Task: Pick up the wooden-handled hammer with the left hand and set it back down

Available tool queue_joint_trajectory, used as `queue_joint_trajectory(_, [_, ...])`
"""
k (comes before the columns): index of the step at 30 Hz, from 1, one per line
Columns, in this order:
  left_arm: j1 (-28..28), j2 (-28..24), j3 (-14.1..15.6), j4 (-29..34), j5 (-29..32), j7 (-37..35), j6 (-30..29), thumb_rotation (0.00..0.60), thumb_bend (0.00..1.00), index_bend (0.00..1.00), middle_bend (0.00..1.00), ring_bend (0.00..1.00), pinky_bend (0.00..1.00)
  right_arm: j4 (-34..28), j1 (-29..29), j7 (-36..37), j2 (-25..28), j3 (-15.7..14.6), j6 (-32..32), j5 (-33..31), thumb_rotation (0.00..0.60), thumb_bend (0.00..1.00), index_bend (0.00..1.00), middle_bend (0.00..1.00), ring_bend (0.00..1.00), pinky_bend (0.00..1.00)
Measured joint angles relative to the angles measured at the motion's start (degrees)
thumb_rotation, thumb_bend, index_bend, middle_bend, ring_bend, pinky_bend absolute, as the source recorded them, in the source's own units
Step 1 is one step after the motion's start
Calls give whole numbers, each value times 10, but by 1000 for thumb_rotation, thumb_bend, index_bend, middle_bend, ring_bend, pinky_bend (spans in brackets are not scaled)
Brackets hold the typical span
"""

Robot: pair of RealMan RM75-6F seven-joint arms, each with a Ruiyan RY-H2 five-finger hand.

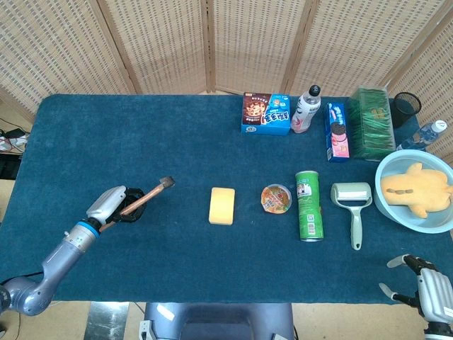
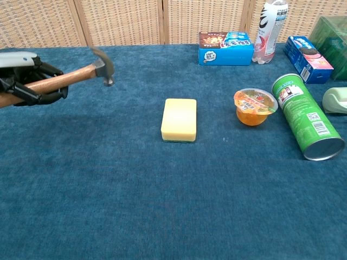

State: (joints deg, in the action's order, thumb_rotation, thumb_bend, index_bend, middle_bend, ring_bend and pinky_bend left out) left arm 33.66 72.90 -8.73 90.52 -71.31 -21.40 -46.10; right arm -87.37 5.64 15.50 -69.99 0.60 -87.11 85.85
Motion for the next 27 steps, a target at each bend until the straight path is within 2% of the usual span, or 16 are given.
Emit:
queue_joint_trajectory(3, [-4, 24, 5, -31, 12, 43, -17, 600, 481, 710, 768, 702, 685, 1, -1, 1, 0, 0, 0, 0, 600, 158, 463, 439, 396, 327])
queue_joint_trajectory(4, [-5, 33, 7, -40, 15, 56, -22, 600, 475, 710, 747, 649, 651, 1, -1, 2, 0, 1, 0, -1, 600, 158, 463, 439, 396, 327])
queue_joint_trajectory(6, [-6, 55, 9, -57, 21, 77, -36, 600, 446, 653, 617, 478, 542, 1, -1, 3, 1, 1, -1, -2, 600, 157, 463, 439, 396, 327])
queue_joint_trajectory(8, [-8, 68, 12, -68, 21, 90, -48, 600, 367, 417, 356, 204, 325, 1, 0, 3, 2, 2, -1, -2, 600, 157, 463, 439, 396, 327])
queue_joint_trajectory(11, [-9, 76, 16, -78, 8, 109, -62, 600, 286, 180, 160, 32, 157, 1, 0, 4, 2, 2, -1, -4, 600, 157, 463, 439, 396, 327])
queue_joint_trajectory(14, [-11, 86, 20, -87, -8, 130, -84, 600, 238, 72, 83, 0, 86, 2, 0, 5, 2, 2, 0, -4, 600, 156, 463, 439, 396, 327])
queue_joint_trajectory(17, [-14, 92, 22, -90, -20, 144, -102, 600, 216, 25, 61, 0, 80, 3, -1, 6, 2, 2, 2, -5, 600, 157, 463, 439, 396, 327])
queue_joint_trajectory(27, [-39, 86, 27, -81, -28, 169, -146, 600, 212, 22, 58, 0, 77, 4, -9, 2, 0, 4, 12, -7, 600, 157, 463, 439, 396, 325])
